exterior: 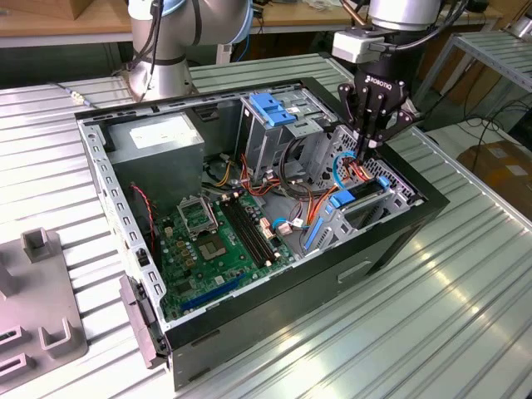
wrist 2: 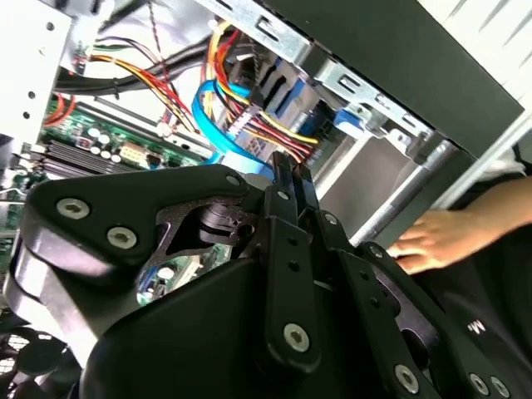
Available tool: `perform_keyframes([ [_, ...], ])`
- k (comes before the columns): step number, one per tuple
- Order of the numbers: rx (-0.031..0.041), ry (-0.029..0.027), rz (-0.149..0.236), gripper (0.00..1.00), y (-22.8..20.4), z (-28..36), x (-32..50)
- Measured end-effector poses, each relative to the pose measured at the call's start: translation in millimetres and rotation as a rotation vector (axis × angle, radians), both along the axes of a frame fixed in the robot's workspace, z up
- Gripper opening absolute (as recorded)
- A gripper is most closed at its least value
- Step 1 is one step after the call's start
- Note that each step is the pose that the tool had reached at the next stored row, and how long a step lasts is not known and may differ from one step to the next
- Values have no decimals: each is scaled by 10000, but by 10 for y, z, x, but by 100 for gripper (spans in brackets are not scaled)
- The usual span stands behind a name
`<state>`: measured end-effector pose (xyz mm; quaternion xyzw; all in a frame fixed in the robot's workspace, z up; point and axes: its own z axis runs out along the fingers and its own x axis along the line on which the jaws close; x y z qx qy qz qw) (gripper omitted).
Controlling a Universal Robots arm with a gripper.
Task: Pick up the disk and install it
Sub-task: 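Insert the second disk wire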
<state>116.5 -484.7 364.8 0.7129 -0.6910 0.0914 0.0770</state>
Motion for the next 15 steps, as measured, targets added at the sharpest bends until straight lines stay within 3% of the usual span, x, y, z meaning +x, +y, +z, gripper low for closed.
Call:
perform_keyframes([
  [2,255,-7,35,16,-19,-1,-1],
  [3,291,-11,61,16,-31,-3,-4],
  [11,295,-97,326,16,-100,-18,-92],
  [13,313,-156,462,16,-160,-41,-121],
  [15,390,-204,566,16,-270,-68,-135],
])
